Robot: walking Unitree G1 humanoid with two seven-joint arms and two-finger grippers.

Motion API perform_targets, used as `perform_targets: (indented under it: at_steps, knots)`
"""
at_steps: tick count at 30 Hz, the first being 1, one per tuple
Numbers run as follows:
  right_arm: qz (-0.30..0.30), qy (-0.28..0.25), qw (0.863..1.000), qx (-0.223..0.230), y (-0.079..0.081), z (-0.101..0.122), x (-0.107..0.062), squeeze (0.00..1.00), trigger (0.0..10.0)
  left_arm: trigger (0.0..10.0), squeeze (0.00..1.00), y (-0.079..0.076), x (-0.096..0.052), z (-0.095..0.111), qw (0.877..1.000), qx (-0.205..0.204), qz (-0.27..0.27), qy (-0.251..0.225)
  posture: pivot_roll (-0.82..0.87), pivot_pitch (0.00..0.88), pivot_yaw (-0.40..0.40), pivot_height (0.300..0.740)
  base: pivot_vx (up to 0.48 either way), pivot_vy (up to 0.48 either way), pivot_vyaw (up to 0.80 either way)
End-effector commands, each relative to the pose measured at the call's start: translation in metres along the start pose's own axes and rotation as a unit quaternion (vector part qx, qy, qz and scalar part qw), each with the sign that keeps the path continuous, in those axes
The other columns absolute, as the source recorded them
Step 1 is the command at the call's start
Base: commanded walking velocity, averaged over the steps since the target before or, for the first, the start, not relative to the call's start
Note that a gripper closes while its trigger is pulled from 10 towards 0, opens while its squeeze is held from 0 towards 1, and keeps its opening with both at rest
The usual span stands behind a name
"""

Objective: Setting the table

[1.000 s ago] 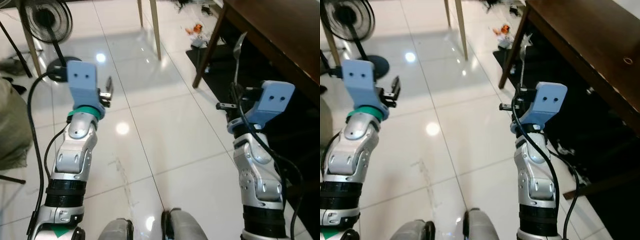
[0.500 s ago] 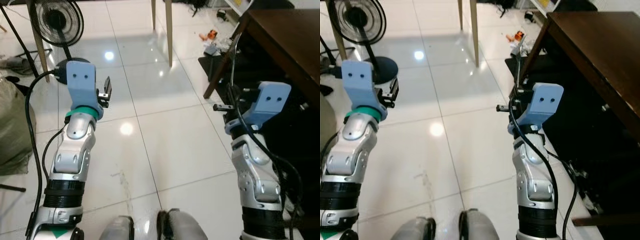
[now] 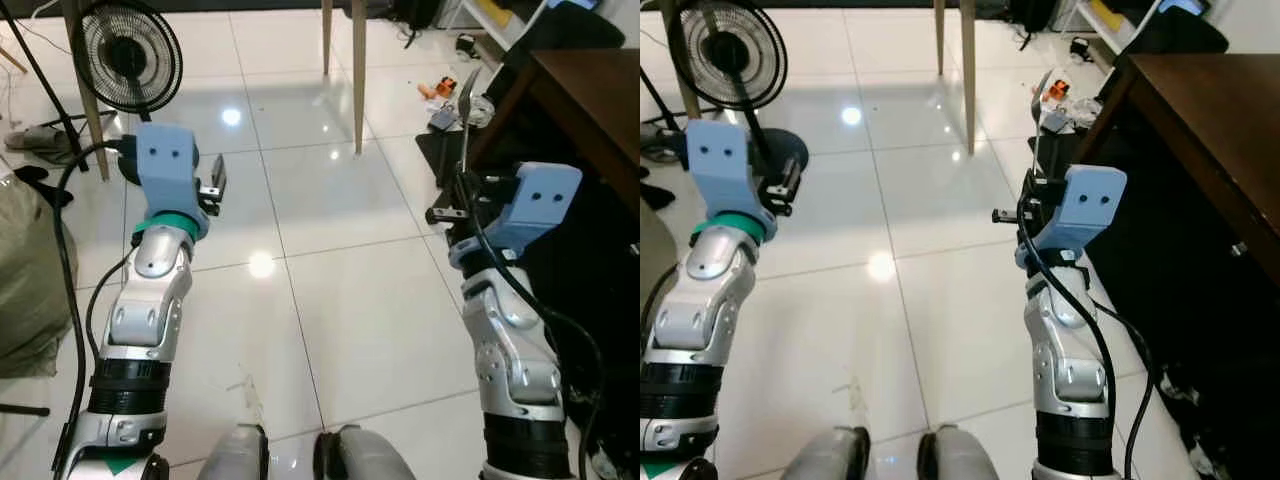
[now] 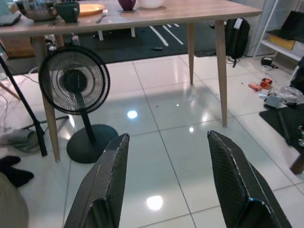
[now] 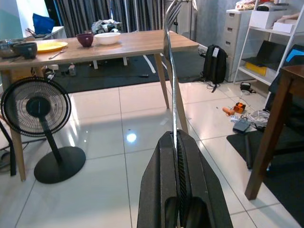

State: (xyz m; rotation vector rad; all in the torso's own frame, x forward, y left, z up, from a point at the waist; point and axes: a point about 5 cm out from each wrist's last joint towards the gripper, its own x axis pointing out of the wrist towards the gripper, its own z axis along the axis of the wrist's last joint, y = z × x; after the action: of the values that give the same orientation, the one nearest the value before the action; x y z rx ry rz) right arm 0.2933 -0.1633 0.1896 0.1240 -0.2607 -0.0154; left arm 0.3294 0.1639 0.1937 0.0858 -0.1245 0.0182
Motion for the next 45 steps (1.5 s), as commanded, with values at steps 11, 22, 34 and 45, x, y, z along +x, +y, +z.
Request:
perform_targets:
  at_steps: [11, 22, 34, 45]
  knots:
    - [-0.029, 0.008, 1.000, 0.010, -0.0102, -0.0016, -0.0011, 0.00, 10.0, 10.0, 0.00, -0.0036, -0.0008, -0.0022, 1.000, 0.000, -0.006, 0.004, 0.03, 0.061, -0.009, 0.740, 0.480, 0.000, -0.22]
    - [-0.028, 0.007, 1.000, 0.004, -0.0101, -0.0014, -0.0001, 0.00, 10.0, 10.0, 0.00, -0.0039, -0.0001, -0.0015, 1.000, 0.000, -0.007, 0.003, 0.03, 0.060, -0.010, 0.740, 0.480, 0.000, -0.65]
    - [-0.023, 0.007, 1.000, -0.001, -0.0083, -0.0017, 0.0007, 0.00, 10.0, 10.0, 0.00, -0.0038, -0.0001, -0.0013, 1.000, 0.000, -0.007, 0.002, 0.03, 0.054, -0.009, 0.740, 0.480, 0.000, 0.00]
    - [-0.022, 0.006, 1.000, -0.002, -0.0078, -0.0017, 0.0014, 0.00, 10.0, 10.0, 0.00, -0.0040, 0.0001, -0.0011, 1.000, 0.000, -0.008, 0.000, 0.03, 0.049, -0.009, 0.740, 0.480, 0.000, 0.00]
